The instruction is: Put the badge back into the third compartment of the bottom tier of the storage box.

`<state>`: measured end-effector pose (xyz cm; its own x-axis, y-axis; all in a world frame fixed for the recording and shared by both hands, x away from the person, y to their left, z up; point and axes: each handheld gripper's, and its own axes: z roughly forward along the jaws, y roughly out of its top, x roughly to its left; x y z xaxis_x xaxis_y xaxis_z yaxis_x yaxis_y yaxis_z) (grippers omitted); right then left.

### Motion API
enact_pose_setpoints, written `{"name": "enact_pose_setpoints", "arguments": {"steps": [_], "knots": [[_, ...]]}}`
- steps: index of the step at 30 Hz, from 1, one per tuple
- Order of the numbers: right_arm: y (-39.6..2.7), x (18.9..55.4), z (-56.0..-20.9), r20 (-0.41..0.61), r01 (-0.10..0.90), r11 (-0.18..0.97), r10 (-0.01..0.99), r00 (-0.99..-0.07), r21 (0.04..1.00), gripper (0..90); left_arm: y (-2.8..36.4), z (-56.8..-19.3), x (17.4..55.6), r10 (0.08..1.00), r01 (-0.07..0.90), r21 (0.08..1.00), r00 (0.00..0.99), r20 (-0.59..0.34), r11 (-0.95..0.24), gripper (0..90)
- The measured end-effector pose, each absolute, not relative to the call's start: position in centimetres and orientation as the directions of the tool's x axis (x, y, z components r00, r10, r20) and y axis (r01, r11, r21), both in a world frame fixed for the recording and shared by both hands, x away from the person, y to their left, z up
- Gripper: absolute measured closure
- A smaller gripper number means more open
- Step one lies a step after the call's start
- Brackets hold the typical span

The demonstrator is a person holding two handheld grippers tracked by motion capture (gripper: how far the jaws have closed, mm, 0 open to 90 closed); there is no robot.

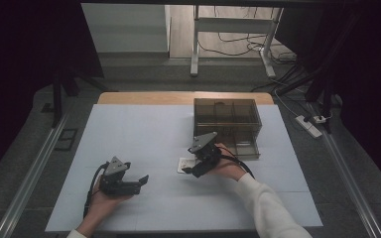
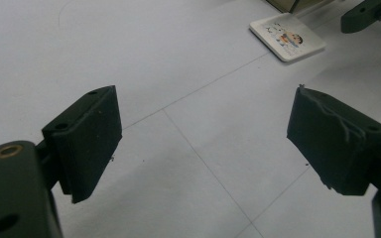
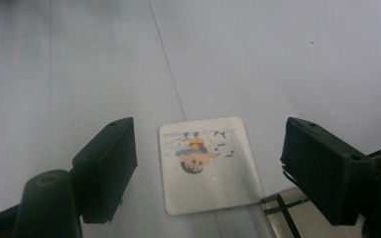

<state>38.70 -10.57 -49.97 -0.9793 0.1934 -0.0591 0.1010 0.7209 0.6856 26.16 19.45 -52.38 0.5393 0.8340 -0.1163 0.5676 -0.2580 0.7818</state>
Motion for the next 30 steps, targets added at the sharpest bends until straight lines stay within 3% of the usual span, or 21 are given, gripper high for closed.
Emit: {"name": "enact_pose_setpoints", "arguments": {"steps": [30], "knots": [[-8.1, 39.4, -51.5, -0.063, 0.086, 0.801, 0.152, -0.986, 0.592, 20.8, 19.6, -52.4, 26.2, 0.835, 0.569, 0.781, 0.538, -0.116, -0.258, 14.0]]}}
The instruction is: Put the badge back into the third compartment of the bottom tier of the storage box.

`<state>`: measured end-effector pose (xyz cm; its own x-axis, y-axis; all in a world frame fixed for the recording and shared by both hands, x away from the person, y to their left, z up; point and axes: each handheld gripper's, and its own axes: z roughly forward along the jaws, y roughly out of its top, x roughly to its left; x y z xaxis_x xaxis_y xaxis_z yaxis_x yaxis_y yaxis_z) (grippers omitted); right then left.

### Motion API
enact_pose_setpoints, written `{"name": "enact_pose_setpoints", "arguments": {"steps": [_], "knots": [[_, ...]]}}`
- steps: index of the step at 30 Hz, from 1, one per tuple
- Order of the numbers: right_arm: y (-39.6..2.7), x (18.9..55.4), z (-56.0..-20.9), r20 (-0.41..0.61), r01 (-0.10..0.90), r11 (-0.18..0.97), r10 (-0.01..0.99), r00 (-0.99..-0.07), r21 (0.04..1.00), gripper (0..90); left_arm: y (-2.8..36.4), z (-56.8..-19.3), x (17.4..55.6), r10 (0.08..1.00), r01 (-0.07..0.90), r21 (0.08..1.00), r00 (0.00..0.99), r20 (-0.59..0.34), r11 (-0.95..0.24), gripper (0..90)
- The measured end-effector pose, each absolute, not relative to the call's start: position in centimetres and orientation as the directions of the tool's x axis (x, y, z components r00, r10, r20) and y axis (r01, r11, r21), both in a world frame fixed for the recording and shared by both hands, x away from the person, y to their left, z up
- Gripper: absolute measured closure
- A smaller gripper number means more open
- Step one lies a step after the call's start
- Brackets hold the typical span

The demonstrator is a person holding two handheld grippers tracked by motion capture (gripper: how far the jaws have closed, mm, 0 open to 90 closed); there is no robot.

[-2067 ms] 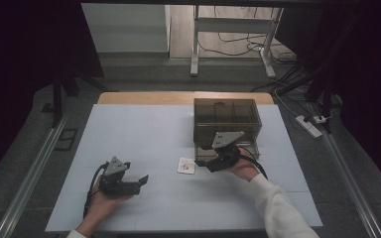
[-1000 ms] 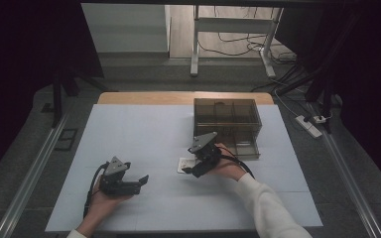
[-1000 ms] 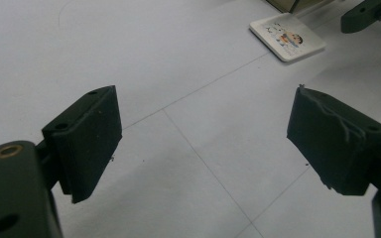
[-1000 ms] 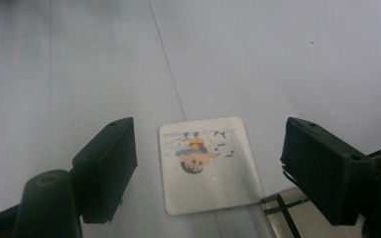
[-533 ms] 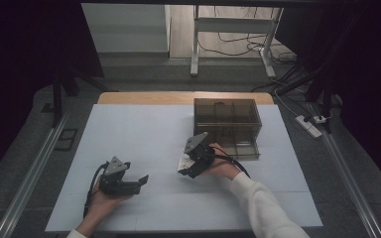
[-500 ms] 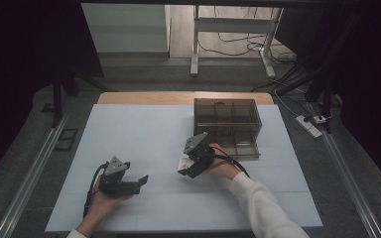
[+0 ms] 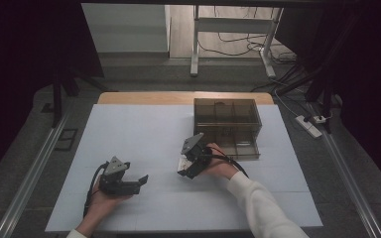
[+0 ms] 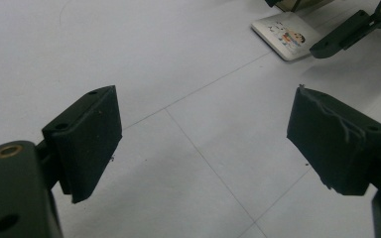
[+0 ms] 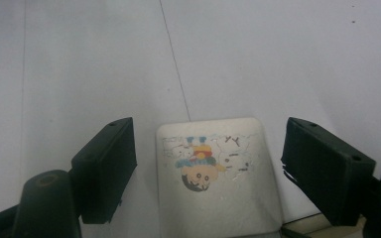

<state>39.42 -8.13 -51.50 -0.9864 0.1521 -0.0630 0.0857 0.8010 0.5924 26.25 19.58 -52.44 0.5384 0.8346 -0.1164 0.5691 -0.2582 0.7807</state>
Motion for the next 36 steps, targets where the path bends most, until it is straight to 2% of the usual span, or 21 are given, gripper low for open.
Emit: {"name": "enact_pose_setpoints", "arguments": {"steps": [8, 21, 36], "knots": [[-7.95, 39.62, -51.8, -0.072, 0.077, 0.817, 0.143, -0.987, 0.571, 21.9, 19.6, -52.44, 26.25, 0.835, 0.569, 0.781, 0.538, -0.117, -0.258, 14.0], [-7.78, 39.75, -52.1, -0.025, 0.085, 0.833, 0.117, -0.993, 0.546, 32.2, 19.56, -52.45, 26.18, 0.832, 0.566, 0.781, 0.543, -0.113, -0.264, 14.2], [-7.68, 39.38, -51.96, -0.054, 0.056, 0.823, 0.104, -0.993, 0.565, 33.1, 19.66, -52.41, 26.15, 0.833, 0.564, 0.782, 0.543, -0.111, -0.263, 14.3]]}}
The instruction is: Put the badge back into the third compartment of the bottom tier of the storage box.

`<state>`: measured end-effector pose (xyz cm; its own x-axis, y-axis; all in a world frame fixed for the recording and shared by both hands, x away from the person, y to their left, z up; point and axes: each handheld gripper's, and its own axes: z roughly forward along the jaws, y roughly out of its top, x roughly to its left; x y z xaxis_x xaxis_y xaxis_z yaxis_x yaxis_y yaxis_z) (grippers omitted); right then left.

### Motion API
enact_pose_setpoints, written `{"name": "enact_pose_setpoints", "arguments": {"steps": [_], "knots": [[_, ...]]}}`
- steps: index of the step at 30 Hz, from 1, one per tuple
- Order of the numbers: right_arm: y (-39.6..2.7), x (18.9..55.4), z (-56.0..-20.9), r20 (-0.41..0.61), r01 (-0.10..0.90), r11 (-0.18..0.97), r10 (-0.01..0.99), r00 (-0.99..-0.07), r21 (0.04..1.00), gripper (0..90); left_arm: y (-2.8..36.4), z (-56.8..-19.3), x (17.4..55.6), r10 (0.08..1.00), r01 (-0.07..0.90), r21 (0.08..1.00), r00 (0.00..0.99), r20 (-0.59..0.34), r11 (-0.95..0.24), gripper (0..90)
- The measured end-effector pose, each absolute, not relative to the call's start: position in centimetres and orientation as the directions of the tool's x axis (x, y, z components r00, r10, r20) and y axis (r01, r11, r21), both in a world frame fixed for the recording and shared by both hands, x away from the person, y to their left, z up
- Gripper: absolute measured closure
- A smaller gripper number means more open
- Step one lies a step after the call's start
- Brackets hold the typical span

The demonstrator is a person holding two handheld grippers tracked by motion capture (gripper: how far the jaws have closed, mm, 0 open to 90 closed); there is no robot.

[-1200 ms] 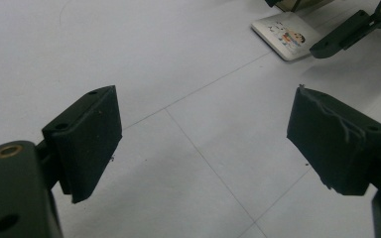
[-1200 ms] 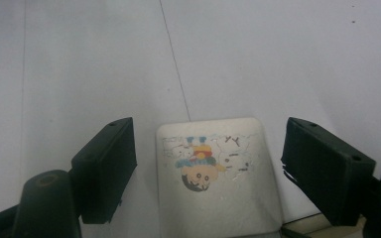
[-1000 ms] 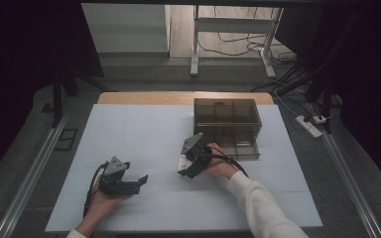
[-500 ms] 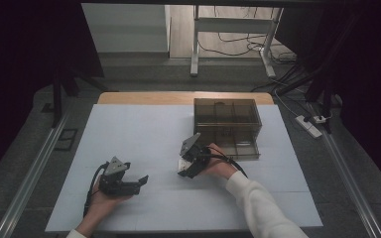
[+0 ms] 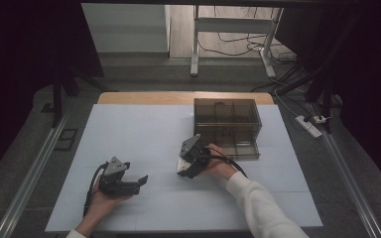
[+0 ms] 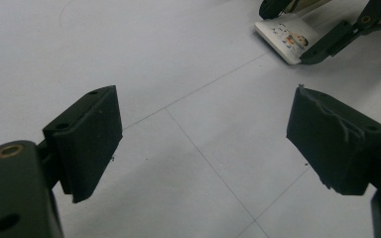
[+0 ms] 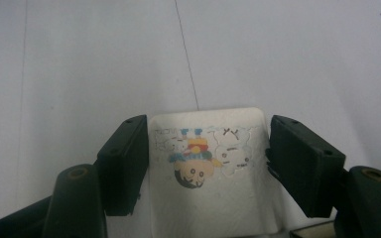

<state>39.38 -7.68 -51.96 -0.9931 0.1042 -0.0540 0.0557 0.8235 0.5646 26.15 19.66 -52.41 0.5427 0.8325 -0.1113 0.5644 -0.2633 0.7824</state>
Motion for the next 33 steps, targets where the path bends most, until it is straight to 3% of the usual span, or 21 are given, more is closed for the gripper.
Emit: {"name": "enact_pose_setpoints", "arguments": {"steps": [33], "knots": [[-9.5, 39.7, -48.6, -0.028, 0.092, 0.693, 0.16, -0.987, 0.715, 33.1, 19.7, -52.4, 26.0, 0.833, 0.563, 0.784, 0.542, -0.112, -0.261, 14.3]]}}
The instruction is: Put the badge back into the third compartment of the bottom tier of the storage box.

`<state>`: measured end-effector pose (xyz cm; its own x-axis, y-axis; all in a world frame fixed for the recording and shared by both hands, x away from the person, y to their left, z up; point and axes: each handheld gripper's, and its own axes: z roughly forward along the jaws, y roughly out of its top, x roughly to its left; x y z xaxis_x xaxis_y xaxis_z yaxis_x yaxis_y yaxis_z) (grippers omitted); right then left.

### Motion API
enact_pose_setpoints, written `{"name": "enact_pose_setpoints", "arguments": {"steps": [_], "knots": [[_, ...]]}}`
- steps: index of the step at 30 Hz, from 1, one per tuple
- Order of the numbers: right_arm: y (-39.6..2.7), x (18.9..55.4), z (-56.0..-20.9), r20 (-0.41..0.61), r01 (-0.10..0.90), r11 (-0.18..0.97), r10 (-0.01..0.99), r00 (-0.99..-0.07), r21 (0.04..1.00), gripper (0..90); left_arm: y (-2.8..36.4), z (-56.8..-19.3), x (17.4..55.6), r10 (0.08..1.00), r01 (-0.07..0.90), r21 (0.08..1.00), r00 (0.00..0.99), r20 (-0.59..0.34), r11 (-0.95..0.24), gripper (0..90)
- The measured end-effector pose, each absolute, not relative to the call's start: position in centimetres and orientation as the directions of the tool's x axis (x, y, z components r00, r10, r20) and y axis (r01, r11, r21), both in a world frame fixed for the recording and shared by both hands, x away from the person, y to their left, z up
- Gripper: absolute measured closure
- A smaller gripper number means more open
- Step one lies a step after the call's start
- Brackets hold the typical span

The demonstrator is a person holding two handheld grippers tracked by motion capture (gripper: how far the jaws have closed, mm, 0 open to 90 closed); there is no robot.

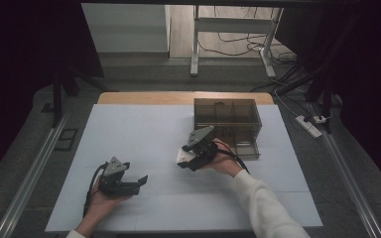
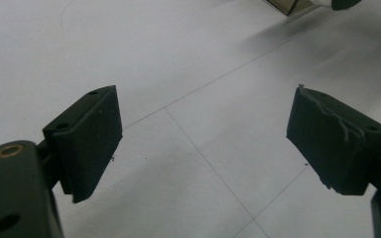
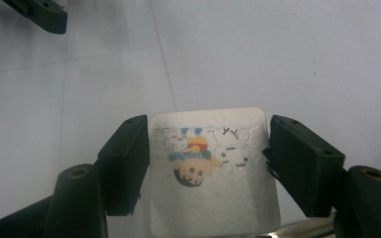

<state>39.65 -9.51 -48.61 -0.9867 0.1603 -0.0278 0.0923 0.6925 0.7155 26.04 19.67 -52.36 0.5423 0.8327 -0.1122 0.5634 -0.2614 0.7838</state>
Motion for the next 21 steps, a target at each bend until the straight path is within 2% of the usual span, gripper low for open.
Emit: {"name": "enact_pose_setpoints", "arguments": {"steps": [21], "knots": [[-11.5, 39.8, -46.9, -0.049, 0.107, 0.654, 0.215, -0.975, 0.749, 33.1, 19.6, -52.4, 26.0, 0.834, 0.564, 0.783, 0.541, -0.111, -0.262, 14.2]]}}
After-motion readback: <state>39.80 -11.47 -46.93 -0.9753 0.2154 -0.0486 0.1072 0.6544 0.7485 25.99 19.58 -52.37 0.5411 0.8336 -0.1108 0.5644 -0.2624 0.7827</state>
